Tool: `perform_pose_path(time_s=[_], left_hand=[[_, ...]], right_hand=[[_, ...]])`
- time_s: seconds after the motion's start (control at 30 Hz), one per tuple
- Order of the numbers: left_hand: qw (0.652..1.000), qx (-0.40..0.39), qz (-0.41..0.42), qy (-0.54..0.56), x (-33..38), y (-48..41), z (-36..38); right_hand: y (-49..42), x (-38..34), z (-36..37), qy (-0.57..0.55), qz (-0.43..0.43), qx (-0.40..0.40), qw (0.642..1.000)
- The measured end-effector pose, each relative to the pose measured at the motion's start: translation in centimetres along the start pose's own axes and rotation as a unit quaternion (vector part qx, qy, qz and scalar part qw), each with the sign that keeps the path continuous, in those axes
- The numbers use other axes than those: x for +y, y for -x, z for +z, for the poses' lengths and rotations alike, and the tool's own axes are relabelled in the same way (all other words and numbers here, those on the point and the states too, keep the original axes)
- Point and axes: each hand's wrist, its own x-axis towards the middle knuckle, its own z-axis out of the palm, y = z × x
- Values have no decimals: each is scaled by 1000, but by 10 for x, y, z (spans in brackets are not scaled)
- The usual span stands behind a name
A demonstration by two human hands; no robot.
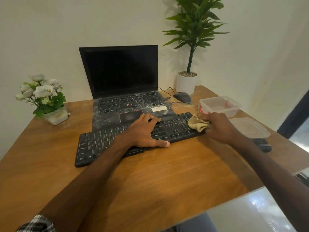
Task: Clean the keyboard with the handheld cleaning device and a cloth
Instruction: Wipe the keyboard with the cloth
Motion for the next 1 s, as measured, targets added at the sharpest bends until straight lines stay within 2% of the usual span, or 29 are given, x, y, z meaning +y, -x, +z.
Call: perform_pose_path(time_s=[0.3,0.57,0.63,0.83,0.9,1.0], left_hand=[[1000,-2,-1,-3,1,0,0],[1000,-11,-8,2,1,-1,-1],[1000,-12,-10,0,1,-1,-1],[1000,-15,-14,-1,1,0,-2],[1000,-12,-13,3,1,1,-1],[1000,-12,-16,4,3,2,-2]], right_hand=[[29,-18,-1,28,17,13,999],[50,-26,-17,-11,7,-54,998],[54,-28,-19,-12,13,-39,999],[66,-24,-25,69,58,99,991],[70,-22,-24,116,77,83,987],[77,-22,-21,128,94,-9,987]])
